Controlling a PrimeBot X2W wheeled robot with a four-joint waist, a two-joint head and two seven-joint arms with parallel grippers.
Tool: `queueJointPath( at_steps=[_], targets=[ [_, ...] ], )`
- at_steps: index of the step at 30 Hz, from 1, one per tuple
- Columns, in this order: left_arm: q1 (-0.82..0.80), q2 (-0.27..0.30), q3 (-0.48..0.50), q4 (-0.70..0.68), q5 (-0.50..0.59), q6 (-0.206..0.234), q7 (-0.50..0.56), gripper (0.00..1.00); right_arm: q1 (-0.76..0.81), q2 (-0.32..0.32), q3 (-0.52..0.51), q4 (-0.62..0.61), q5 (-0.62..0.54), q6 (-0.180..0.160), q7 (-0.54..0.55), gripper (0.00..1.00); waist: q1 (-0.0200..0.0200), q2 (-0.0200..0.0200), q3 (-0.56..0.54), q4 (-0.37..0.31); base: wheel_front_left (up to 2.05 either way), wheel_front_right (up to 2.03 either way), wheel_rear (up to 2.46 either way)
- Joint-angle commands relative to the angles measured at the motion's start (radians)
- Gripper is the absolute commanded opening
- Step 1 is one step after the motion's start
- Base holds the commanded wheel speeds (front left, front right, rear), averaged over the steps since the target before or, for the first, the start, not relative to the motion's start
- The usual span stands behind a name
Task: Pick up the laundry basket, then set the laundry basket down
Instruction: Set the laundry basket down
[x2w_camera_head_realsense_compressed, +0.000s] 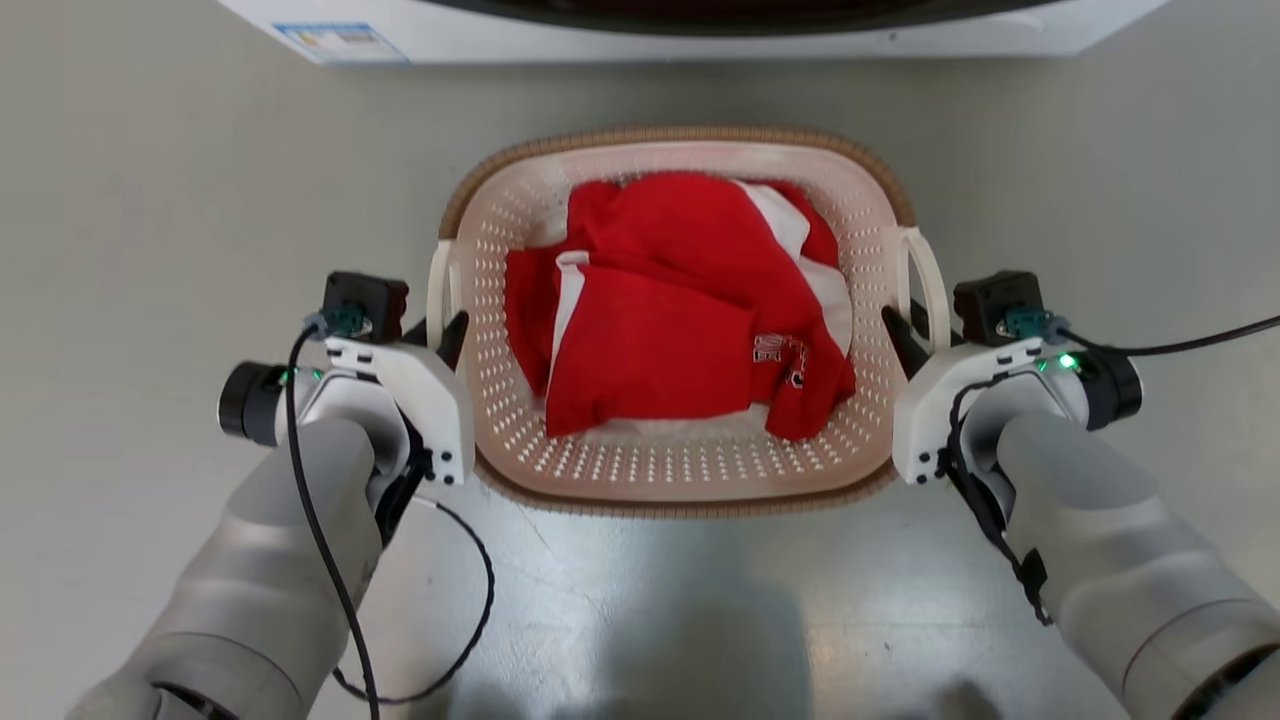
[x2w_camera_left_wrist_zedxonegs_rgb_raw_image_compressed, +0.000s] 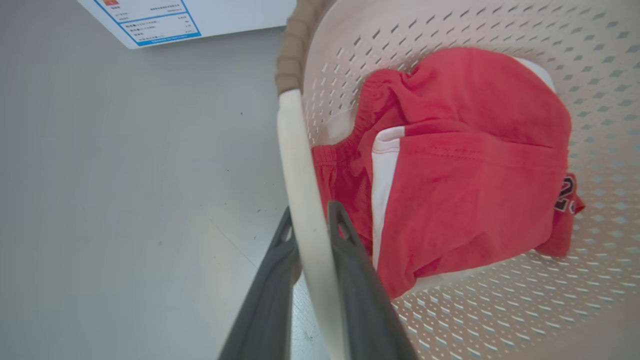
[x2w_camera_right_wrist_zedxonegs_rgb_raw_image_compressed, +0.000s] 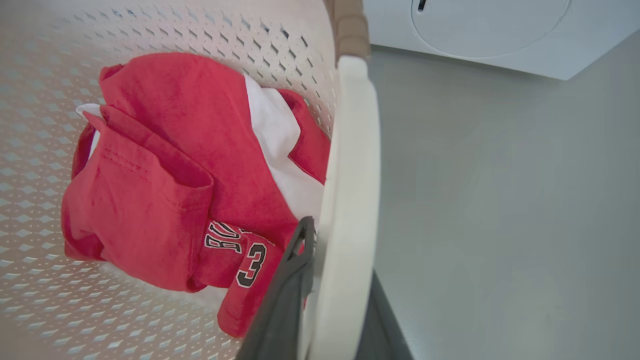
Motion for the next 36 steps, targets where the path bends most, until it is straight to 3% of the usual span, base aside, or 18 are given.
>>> queueJointPath(
  at_steps=[1, 11, 36],
  targets=[
    [-0.042, 0.051, 0.021, -0.019, 0.019, 0.017, -0.014, 0.0, 0.018, 0.015, 0.016, -0.001, -0.031, 0.009, -0.018, 0.0, 0.0, 0.0, 0.045, -0.002, 0.0, 0.0, 0.0],
    [-0.036, 0.073, 0.093, -0.129, 0.082, 0.049, -0.015, 0.0, -0.017, 0.021, -0.017, 0.005, -0.055, 0.009, -0.03, 0.0, 0.0, 0.0, 0.102, -0.007, 0.0, 0.0, 0.0],
    [-0.038, 0.059, 0.193, -0.122, 0.197, 0.027, -0.015, 0.0, -0.024, 0.022, -0.12, -0.001, -0.139, 0.009, -0.031, 0.0, 0.0, 0.0, 0.142, -0.007, 0.0, 0.0, 0.0]
  ],
)
